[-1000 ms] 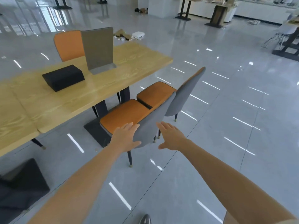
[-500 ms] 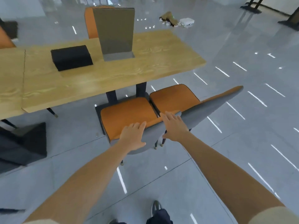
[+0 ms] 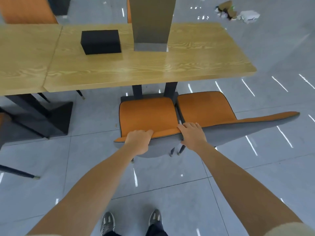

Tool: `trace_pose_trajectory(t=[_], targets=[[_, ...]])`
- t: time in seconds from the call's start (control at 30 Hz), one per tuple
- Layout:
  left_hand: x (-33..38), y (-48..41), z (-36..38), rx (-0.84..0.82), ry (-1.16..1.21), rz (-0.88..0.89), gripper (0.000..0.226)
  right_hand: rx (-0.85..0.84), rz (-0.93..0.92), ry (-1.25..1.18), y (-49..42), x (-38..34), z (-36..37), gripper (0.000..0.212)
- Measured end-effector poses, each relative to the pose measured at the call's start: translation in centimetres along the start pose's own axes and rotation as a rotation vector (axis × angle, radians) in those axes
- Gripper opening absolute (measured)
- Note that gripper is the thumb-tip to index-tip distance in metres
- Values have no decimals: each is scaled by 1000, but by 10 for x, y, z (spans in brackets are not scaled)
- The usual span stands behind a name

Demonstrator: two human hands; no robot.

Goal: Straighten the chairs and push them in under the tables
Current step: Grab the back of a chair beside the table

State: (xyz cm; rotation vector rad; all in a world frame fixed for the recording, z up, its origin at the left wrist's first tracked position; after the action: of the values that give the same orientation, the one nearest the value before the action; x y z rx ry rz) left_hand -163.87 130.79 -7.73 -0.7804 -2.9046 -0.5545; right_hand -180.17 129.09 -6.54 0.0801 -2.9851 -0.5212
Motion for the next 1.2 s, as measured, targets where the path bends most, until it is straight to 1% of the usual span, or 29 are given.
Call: trace_pose_trajectory(t=[0.17,0.3,0.4,0.6,0.7,0.77,0.9,0.97,1.03,1.13,1.2], targets=[[-16,20,7,-31,-18,20,25,39,-43,-31,10,-24,4,43],[-38,51,13,-63,-23,28,30,13,-114,-94,29,-61,8,48],[-56,74,20,-100,-23,61,29,27,-162,-92,44,-90,12,46],[-80,110,24,-83,-26,98,30,41,-161,-148,64,-131,9,47],[-100,131,29,-71,1,80,32,54,-176,-137,72,-157,1,45],[-116,148,32,-65,35,55,32,60,-200,-86,74,-180,-5,45],[-153,182,32,-53,85,0,25,66,-245,-16,74,-228,-19,43],[-172,200,34,-54,70,-14,23,52,-272,-27,76,-253,-18,44],[-191,219,39,-70,39,-25,26,18,-279,-83,82,-278,-9,45],[-224,250,47,-107,13,-53,33,-30,-304,-141,90,-323,4,42],[-244,272,52,-114,33,-87,31,-26,-348,-131,92,-353,4,40]])
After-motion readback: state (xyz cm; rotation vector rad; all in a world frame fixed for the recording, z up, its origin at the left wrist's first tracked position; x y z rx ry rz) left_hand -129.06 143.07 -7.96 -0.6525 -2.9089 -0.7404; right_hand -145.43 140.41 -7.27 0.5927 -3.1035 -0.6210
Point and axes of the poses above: each hand's wrist, its own y-axis away from the middle knuckle, its own z-axis out of the palm, x = y × z, the point moved 7 cm from there along -y, towards the middle knuckle, and after that the axes turned 14 degrees about z, right-handed, at the moved point
